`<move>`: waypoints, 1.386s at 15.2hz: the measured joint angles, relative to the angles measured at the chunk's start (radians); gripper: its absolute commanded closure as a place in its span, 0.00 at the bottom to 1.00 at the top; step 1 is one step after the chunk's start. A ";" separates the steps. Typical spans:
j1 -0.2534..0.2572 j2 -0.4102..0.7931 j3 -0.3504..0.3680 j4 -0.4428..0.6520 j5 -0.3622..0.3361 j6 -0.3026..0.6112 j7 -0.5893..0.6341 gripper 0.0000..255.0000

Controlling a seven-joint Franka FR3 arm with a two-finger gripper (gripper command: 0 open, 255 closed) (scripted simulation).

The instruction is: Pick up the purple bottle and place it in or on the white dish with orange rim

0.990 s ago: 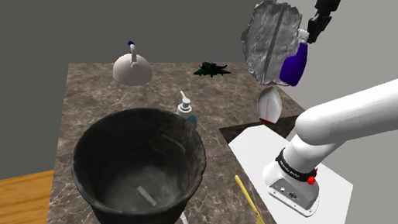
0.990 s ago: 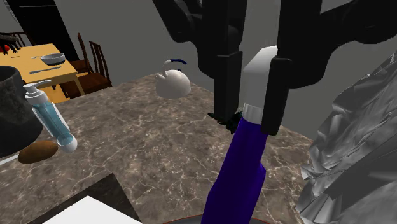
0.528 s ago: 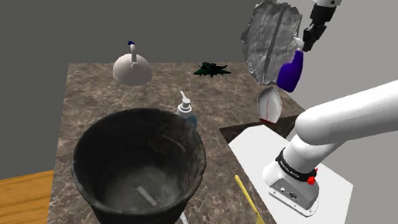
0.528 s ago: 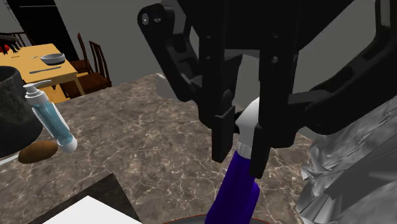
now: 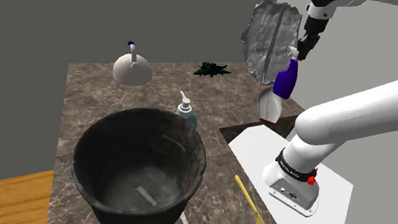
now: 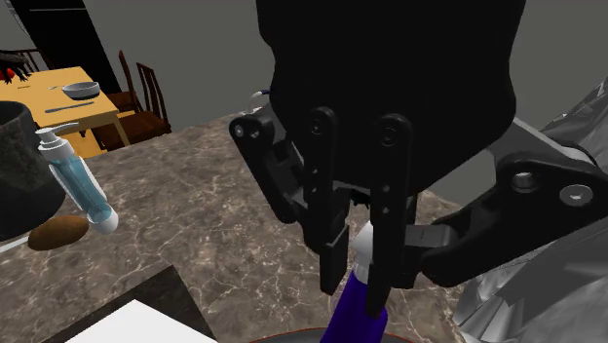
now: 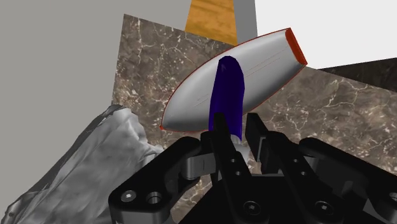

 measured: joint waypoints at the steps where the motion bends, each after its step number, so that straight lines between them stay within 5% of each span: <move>1: -0.002 -0.001 -0.003 -0.013 -0.003 0.013 0.001 1.00; 15: -0.007 0.015 -0.029 -0.111 -0.023 0.127 0.019 1.00; 16: -0.007 0.015 -0.029 -0.112 -0.023 0.127 0.019 0.00; 21: -0.007 0.015 -0.029 -0.112 -0.023 0.127 0.019 0.00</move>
